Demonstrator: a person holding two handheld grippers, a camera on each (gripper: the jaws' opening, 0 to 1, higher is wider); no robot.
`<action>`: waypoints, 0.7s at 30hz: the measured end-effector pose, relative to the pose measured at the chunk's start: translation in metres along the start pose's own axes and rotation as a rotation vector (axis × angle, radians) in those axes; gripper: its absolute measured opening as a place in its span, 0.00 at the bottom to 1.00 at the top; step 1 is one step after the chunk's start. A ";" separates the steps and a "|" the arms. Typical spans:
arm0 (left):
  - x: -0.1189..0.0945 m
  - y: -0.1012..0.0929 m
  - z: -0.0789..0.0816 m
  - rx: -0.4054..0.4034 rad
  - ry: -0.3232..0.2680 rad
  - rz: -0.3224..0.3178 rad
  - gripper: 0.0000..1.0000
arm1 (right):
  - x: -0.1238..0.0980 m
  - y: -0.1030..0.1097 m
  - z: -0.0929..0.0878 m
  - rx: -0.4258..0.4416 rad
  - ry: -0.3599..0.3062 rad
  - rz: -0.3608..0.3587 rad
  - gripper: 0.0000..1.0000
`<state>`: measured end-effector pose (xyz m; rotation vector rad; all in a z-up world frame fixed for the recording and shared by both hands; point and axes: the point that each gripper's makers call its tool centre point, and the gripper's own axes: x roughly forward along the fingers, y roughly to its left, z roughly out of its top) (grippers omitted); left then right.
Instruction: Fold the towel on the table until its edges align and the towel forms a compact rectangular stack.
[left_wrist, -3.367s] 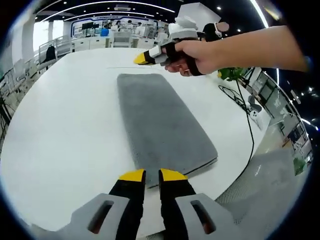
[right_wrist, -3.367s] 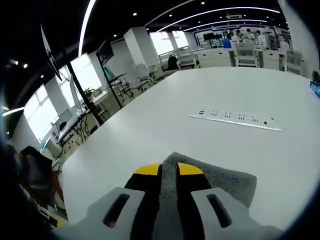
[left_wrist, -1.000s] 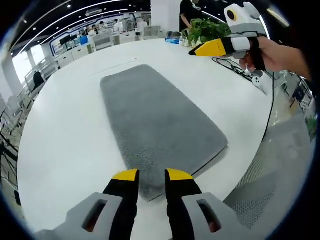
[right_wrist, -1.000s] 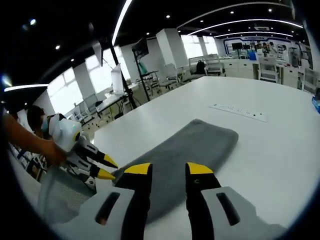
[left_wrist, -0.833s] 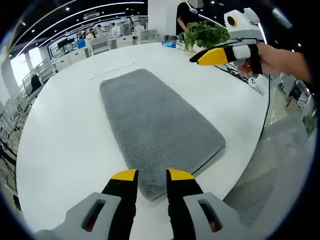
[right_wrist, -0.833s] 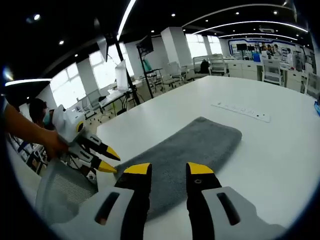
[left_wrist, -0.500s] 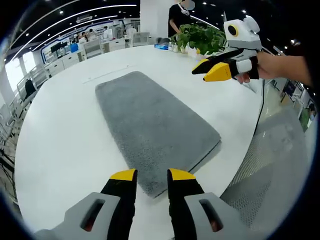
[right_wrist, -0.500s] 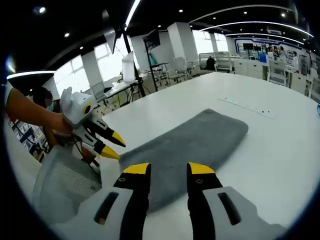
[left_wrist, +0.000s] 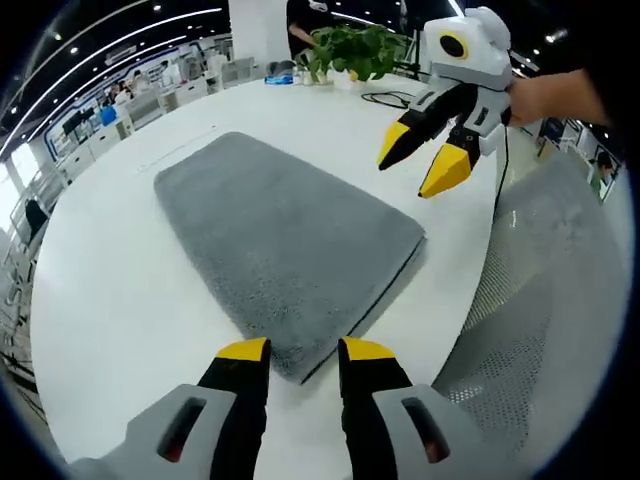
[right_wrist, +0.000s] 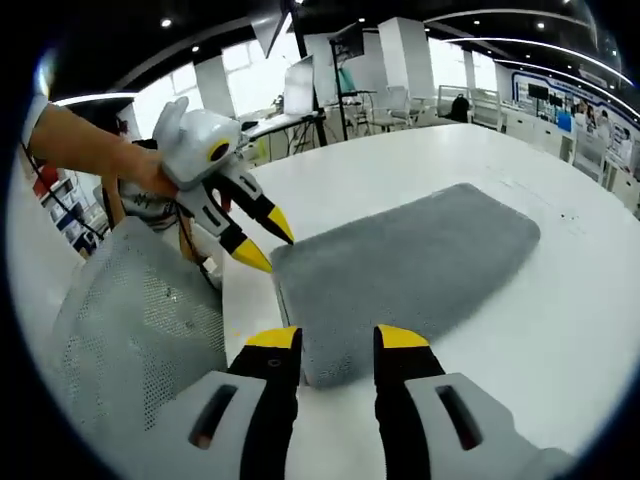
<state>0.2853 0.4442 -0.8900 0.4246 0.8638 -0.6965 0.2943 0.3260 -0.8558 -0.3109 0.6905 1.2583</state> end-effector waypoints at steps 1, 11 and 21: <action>0.001 -0.001 -0.002 0.021 0.011 -0.005 0.29 | 0.003 0.002 -0.006 -0.008 0.017 0.010 0.28; 0.016 -0.005 -0.010 0.063 0.083 -0.028 0.30 | 0.028 0.011 -0.038 -0.162 0.148 0.013 0.28; 0.021 0.001 -0.012 0.083 0.103 -0.036 0.25 | 0.040 -0.005 -0.045 -0.230 0.198 -0.054 0.17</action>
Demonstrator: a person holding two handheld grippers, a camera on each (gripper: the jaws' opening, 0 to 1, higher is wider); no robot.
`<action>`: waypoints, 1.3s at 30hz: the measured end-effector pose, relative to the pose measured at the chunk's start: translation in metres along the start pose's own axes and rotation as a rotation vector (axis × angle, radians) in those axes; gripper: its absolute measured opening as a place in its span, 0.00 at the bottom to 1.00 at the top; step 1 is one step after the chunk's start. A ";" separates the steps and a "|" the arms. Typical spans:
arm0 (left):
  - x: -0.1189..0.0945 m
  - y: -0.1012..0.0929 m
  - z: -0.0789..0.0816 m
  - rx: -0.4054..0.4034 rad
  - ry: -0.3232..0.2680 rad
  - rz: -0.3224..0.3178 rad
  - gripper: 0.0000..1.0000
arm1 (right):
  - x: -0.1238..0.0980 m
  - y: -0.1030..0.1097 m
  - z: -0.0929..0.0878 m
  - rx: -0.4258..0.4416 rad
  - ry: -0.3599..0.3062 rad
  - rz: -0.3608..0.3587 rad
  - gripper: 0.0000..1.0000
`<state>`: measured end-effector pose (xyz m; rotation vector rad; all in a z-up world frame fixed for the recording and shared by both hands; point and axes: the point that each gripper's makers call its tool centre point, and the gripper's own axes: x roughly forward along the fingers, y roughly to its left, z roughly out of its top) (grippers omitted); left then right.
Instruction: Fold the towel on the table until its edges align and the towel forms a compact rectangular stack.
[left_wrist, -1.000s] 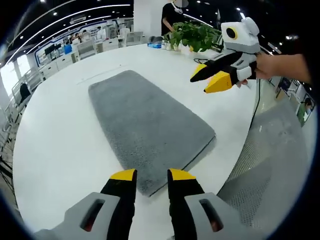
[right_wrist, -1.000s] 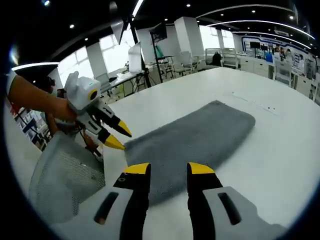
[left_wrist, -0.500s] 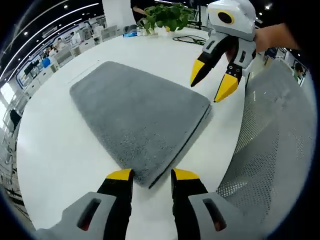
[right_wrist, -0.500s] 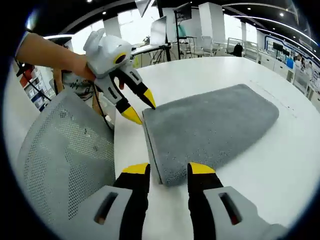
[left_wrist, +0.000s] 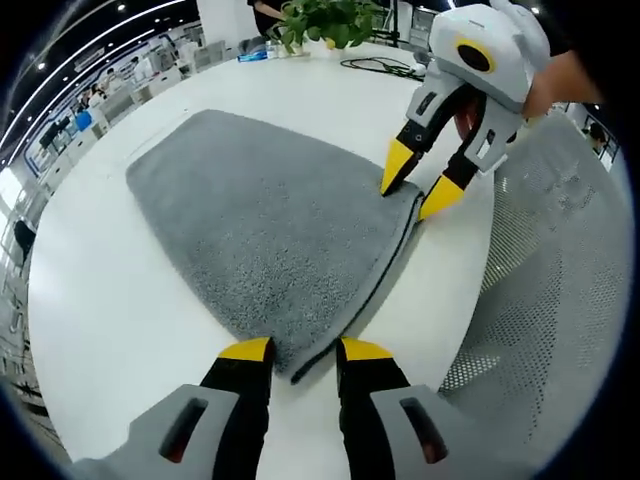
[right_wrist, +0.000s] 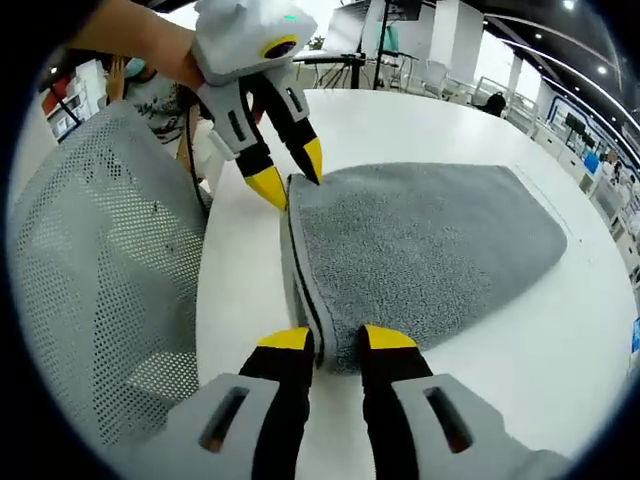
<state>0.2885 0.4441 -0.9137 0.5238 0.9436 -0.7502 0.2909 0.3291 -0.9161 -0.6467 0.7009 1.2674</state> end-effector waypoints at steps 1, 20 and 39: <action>0.000 0.000 0.000 0.007 0.005 0.002 0.24 | 0.002 0.000 -0.001 -0.018 0.003 -0.005 0.17; 0.003 -0.038 0.011 0.097 0.060 -0.086 0.10 | -0.021 0.014 -0.026 0.025 0.064 0.038 0.03; 0.007 -0.040 0.021 0.330 0.018 -0.025 0.39 | -0.031 0.022 -0.023 -0.236 0.004 0.006 0.29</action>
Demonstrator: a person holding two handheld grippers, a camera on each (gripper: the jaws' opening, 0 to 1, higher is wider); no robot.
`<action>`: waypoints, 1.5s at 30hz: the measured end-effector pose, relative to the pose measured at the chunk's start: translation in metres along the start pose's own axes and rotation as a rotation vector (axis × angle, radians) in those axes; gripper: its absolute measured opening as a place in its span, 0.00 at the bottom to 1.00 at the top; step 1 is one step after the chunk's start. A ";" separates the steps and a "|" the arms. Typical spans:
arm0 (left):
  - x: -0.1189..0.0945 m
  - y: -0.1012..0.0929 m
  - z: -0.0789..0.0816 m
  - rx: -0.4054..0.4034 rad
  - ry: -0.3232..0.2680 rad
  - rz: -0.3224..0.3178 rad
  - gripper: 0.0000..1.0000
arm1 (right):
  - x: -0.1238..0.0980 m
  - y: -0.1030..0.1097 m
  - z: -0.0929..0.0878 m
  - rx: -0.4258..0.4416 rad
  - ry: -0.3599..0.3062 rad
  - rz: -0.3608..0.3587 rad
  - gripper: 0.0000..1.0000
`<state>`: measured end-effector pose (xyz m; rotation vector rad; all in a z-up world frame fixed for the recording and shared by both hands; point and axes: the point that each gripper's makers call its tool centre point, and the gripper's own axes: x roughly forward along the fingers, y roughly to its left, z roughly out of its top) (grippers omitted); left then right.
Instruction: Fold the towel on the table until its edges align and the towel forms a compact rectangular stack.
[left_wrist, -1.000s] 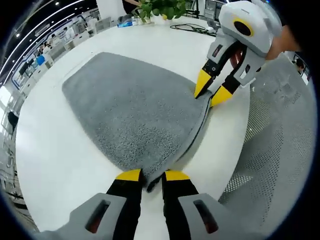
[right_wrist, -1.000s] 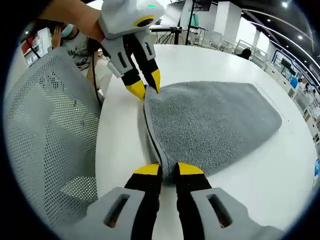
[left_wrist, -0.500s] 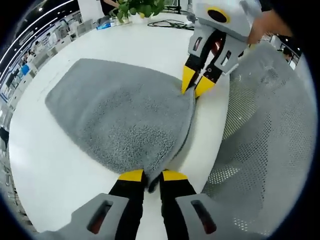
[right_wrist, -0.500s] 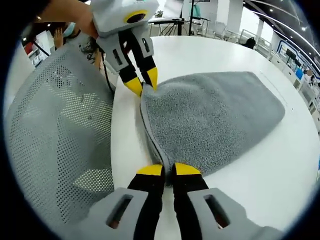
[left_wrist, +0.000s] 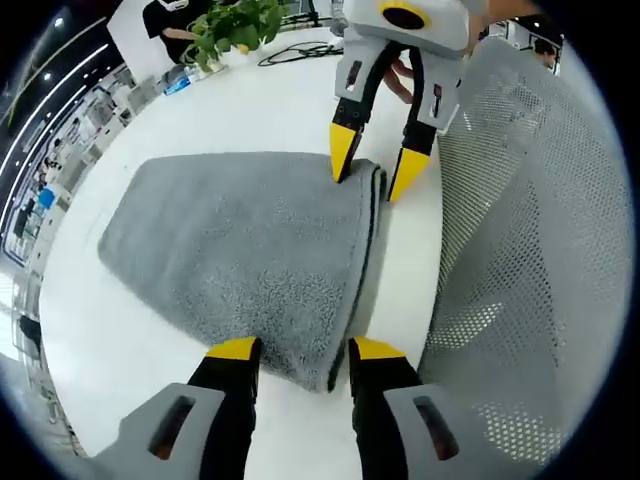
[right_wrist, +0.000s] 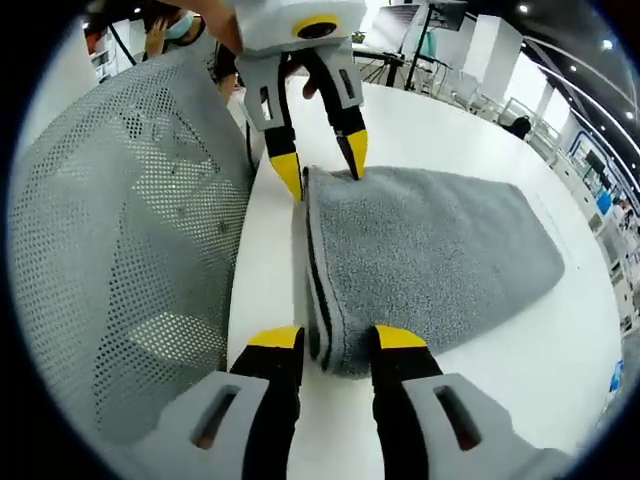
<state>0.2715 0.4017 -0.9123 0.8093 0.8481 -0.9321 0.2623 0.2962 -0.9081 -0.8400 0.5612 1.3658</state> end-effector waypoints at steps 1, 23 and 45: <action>0.003 0.000 0.000 0.001 0.005 -0.009 0.38 | 0.000 -0.001 0.000 -0.004 0.002 -0.007 0.32; 0.011 -0.006 0.022 -0.019 -0.025 -0.028 0.11 | -0.005 -0.003 -0.027 0.101 0.074 -0.015 0.07; 0.018 -0.026 0.045 0.044 -0.013 -0.097 0.11 | -0.021 0.017 -0.043 0.156 0.134 0.010 0.06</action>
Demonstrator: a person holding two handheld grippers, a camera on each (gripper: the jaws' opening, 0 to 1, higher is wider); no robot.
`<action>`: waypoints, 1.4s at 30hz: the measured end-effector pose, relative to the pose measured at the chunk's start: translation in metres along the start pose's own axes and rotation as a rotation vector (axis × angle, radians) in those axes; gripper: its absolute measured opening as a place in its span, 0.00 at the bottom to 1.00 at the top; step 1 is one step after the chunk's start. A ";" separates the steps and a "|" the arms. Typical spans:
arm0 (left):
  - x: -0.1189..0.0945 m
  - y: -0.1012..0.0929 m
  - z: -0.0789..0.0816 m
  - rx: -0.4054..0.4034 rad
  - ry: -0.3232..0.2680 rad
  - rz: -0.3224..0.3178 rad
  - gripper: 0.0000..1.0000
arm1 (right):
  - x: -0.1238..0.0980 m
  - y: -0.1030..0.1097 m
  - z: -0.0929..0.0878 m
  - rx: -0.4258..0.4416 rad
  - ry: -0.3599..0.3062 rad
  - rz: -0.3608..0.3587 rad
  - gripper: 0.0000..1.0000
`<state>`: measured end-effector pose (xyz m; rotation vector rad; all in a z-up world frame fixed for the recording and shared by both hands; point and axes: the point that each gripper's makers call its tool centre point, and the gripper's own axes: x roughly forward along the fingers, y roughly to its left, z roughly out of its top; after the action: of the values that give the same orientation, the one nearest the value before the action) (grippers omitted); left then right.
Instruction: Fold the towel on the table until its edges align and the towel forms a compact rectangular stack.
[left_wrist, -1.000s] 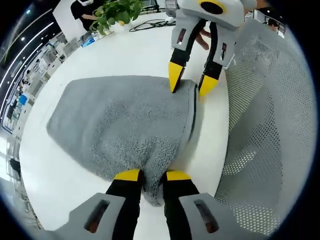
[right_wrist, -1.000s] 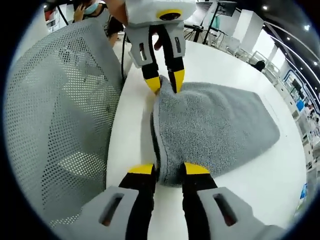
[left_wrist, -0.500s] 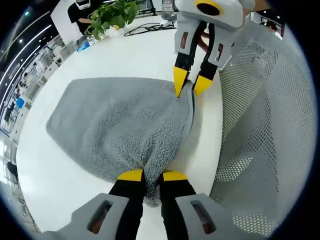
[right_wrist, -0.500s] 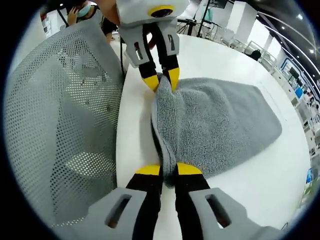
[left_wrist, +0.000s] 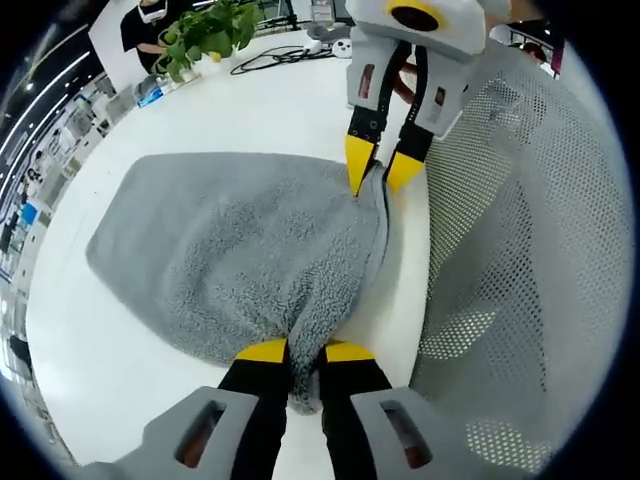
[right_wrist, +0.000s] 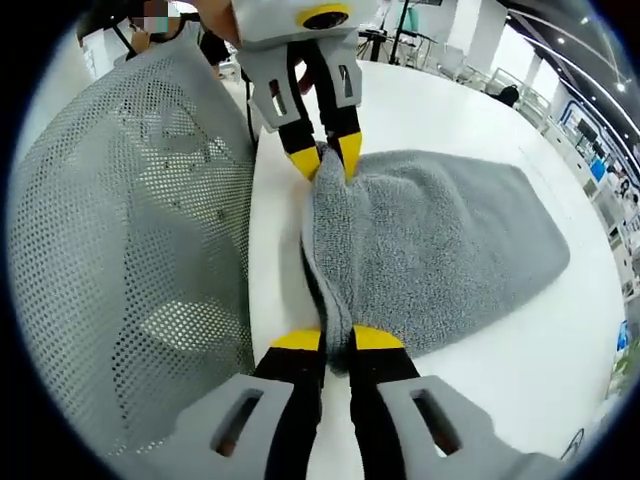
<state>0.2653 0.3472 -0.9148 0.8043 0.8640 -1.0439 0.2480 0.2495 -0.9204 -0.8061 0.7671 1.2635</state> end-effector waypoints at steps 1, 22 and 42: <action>0.001 0.000 0.002 0.013 0.002 0.002 0.11 | 0.000 -0.002 -0.003 0.006 0.001 0.000 0.06; 0.010 -0.008 0.025 -0.023 -0.030 -0.010 0.10 | -0.015 -0.002 -0.026 0.061 0.014 -0.007 0.06; 0.010 -0.007 0.024 -0.087 -0.016 0.018 0.10 | -0.015 -0.004 -0.025 0.128 0.004 0.007 0.06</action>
<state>0.2661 0.3199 -0.9138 0.7283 0.8813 -0.9884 0.2485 0.2202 -0.9205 -0.7027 0.8454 1.2069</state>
